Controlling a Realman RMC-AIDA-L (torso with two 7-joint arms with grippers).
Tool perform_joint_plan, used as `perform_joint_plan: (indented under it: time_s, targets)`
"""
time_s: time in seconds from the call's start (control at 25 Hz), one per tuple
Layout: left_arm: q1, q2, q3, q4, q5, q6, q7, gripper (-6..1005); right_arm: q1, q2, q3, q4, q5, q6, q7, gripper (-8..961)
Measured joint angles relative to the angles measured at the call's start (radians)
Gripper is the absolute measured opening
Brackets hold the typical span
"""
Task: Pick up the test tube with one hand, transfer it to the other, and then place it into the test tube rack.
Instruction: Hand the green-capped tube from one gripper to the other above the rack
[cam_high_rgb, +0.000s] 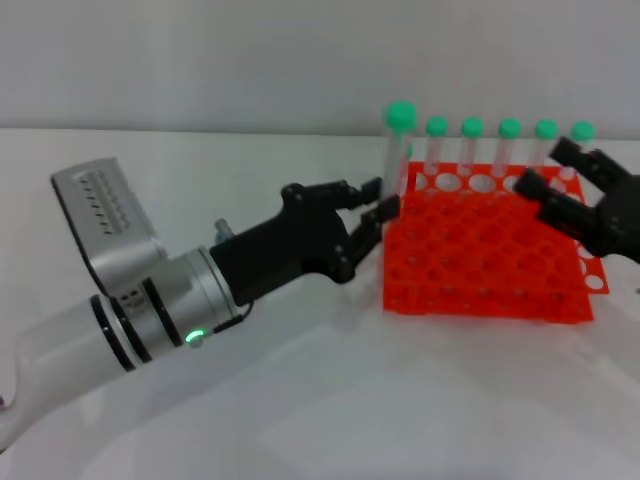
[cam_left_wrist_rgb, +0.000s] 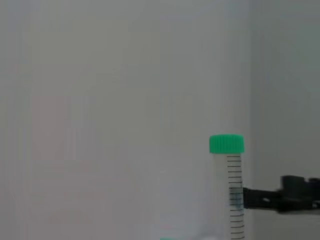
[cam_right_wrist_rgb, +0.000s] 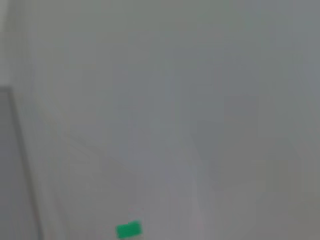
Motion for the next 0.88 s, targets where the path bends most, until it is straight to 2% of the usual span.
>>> perform_joint_plan:
  time_s: [0.2,0.6,0.88]
  targets:
    - [-0.004,0.000,0.092,0.006,-0.043,-0.004,0.007,201,0.056,-0.001,0.002,-0.001,-0.071,0.008,0.025,850]
    - [-0.003,0.000,0.156,0.012,-0.090,-0.032,0.016,202,0.124,0.008,-0.004,-0.007,-0.156,0.011,0.061,850]
    - [-0.003,0.000,0.219,0.020,-0.129,-0.054,0.017,203,0.163,0.028,-0.003,-0.008,-0.178,0.024,0.075,849]
